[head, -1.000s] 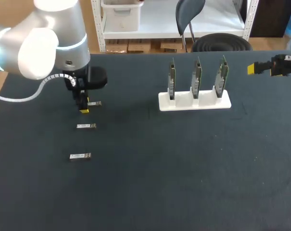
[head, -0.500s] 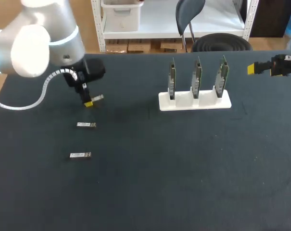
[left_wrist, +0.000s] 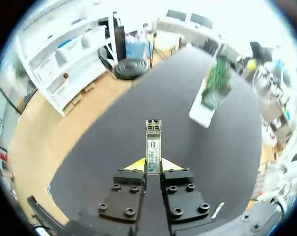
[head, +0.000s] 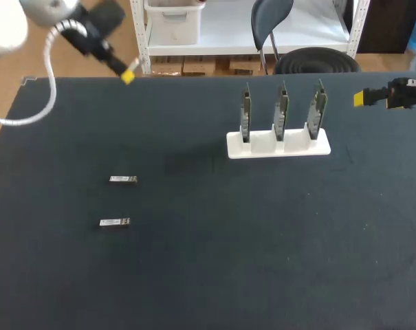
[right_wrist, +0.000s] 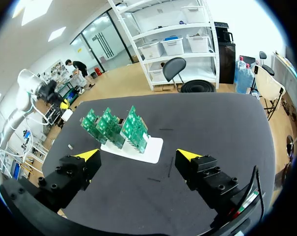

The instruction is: Pick up the optical module with the left hand, and insert it into the network port with the right hand.

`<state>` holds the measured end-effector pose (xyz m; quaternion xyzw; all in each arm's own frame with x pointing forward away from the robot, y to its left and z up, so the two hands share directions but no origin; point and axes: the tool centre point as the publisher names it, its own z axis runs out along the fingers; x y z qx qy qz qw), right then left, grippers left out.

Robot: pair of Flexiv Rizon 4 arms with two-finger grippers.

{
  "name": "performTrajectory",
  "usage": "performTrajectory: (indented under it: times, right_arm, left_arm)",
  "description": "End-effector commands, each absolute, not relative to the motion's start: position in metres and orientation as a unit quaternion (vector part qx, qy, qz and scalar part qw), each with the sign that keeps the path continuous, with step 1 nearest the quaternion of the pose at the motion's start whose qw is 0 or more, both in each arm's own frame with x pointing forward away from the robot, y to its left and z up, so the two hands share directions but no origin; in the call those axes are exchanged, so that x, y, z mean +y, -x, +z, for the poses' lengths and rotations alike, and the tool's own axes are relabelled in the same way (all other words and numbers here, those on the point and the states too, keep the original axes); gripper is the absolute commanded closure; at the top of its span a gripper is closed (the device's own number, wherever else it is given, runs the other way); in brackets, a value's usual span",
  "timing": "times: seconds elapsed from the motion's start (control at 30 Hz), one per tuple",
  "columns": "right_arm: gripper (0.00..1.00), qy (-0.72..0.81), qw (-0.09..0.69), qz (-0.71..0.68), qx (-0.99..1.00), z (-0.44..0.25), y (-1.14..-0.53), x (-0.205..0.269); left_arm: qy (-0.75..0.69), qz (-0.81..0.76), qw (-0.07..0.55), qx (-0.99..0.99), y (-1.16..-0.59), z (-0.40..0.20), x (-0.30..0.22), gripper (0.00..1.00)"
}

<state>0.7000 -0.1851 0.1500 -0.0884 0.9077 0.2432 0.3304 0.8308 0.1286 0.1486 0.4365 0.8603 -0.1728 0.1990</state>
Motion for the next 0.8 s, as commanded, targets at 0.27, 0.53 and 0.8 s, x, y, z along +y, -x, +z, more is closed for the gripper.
performTrajectory:
  times: [0.27, 0.53, 0.8]
  right_arm:
    - [0.0, 0.088, 0.33, 0.243, 0.908, 0.15, -0.7, -0.185]
    - [0.0, 0.088, 0.33, 0.243, 0.908, 0.15, -0.7, -0.185]
    - [0.0, 0.088, 0.33, 0.243, 0.908, 0.15, -0.7, -0.185]
  left_arm:
    - [-0.264, -0.386, 0.539, 0.7, -0.799, 0.247, 0.109, 1.0]
    - [-0.262, -0.43, 0.523, 0.688, -0.804, 0.241, 0.066, 1.0]
    - [-0.308, -0.456, 0.515, 0.657, -0.797, 0.241, 0.026, 1.0]
